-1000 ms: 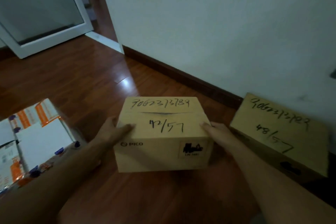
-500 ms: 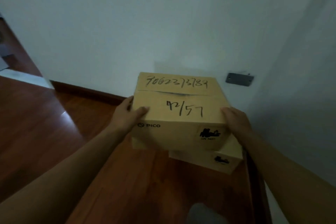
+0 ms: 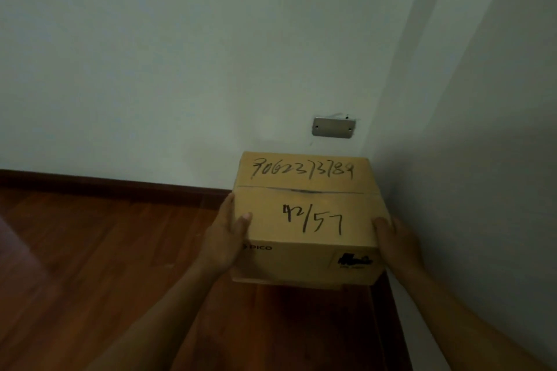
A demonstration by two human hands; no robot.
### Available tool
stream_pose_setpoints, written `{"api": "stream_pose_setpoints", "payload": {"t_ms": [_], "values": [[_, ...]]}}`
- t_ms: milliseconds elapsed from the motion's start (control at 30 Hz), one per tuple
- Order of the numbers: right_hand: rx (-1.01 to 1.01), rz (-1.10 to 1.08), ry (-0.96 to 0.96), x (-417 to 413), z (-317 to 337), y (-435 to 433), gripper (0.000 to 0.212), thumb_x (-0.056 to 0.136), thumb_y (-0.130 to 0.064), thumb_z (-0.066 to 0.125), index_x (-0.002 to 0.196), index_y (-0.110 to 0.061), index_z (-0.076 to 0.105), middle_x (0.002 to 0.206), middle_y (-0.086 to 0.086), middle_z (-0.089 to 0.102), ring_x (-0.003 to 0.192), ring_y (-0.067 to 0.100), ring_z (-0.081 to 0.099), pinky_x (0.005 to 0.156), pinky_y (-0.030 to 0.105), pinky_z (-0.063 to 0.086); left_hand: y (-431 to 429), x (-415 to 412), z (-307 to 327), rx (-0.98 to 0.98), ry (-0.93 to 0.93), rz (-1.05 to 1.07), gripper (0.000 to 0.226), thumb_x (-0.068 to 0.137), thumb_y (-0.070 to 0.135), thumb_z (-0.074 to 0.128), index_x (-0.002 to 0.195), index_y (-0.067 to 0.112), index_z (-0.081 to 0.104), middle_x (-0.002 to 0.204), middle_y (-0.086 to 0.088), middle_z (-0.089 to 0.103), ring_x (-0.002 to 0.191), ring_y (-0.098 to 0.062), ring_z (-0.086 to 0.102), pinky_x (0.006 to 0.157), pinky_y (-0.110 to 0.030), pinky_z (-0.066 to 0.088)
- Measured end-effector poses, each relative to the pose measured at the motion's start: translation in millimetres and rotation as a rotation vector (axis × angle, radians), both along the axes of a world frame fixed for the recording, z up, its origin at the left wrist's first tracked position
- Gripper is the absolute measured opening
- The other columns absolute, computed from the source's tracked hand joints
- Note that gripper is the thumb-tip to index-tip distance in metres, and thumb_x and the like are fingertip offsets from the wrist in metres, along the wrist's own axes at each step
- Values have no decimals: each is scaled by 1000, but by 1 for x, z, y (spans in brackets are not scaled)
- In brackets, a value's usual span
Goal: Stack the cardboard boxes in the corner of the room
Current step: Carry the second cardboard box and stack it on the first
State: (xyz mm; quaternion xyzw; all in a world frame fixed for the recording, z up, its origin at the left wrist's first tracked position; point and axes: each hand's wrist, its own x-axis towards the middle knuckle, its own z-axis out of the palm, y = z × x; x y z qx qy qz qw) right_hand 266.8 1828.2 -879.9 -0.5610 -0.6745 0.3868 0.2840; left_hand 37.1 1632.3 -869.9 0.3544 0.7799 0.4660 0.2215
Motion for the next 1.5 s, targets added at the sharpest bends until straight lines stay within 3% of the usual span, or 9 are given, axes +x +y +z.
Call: {"api": "stream_pose_setpoints", "payload": {"t_ms": [300, 633, 733, 800, 867, 1033, 1100, 1200, 1500], "values": [[-4, -30, 46, -24, 0, 34, 31, 90, -32, 48, 110, -13, 63, 98, 11, 62, 87, 28, 57, 71, 34, 42, 37, -24, -7, -126, 86, -12, 70, 98, 53, 31, 156, 26, 5, 152, -15, 43, 131, -38, 49, 106, -47, 40], [81, -97, 37, -48, -15, 52, 28, 91, -31, 49, 104, -11, 63, 88, 9, 59, 59, 10, 46, 51, 23, 30, 60, -40, -3, -260, 191, 106, 63, 97, 57, 26, 151, 26, 17, 140, -15, 53, 121, -39, 56, 99, -55, 45], [58, -134, -96, -47, -1, 46, 40, 91, -34, 47, 120, -7, 53, 112, 19, 59, 89, 34, 57, 72, 37, 45, 63, -27, 7, -398, 119, 299, 76, 95, 62, 28, 154, 23, 0, 148, -23, 38, 127, -45, 47, 101, -56, 43], [199, -256, -252, -45, 11, 40, 44, 91, -34, 45, 124, -5, 46, 127, 27, 49, 112, 45, 48, 90, 53, 40, 61, -21, 18, -338, -7, 431, 81, 94, 64, 27, 154, 21, -6, 155, -26, 27, 134, -47, 40, 106, -57, 39], [436, -255, -278, -48, 23, 28, 40, 91, -31, 42, 122, -7, 47, 126, 27, 48, 114, 46, 43, 93, 57, 35, 43, -23, 33, -296, 47, 469, 80, 94, 64, 27, 155, 21, -2, 157, -24, 24, 136, -47, 39, 105, -56, 37], [861, 366, -149, -112, 56, -47, 26, 95, -28, 36, 89, -11, 55, 87, 10, 56, 82, 27, 49, 76, 41, 39, -55, -64, 59, -485, 551, 270, 42, 96, 45, 46, 121, 12, 45, 122, -15, 61, 108, -37, 61, 85, -46, 48], [834, 589, -107, -152, 69, -89, 25, 97, -28, 38, 82, -14, 54, 75, 3, 55, 70, 22, 50, 63, 36, 41, -101, -82, 67, -575, 576, 246, 34, 95, 43, 48, 108, 12, 53, 113, -15, 66, 101, -36, 63, 77, -40, 45], [808, 824, -59, -214, 86, -161, 27, 95, -31, 42, 72, -18, 50, 57, -4, 46, 52, 18, 44, 46, 28, 24, -176, -99, 80, -663, 640, 163, 26, 93, 39, 49, 94, 14, 55, 109, -17, 67, 100, -38, 63, 75, -38, 45], [648, 1325, 10, -319, 68, -407, 50, 89, -41, 48, 47, -18, 35, 52, 3, 48, 61, 35, 56, 54, 30, 33, -475, -86, 72, -936, 495, 411, 18, 92, 31, 50, 100, 15, 54, 100, -16, 68, 89, -38, 65, 65, -33, 38]]}}
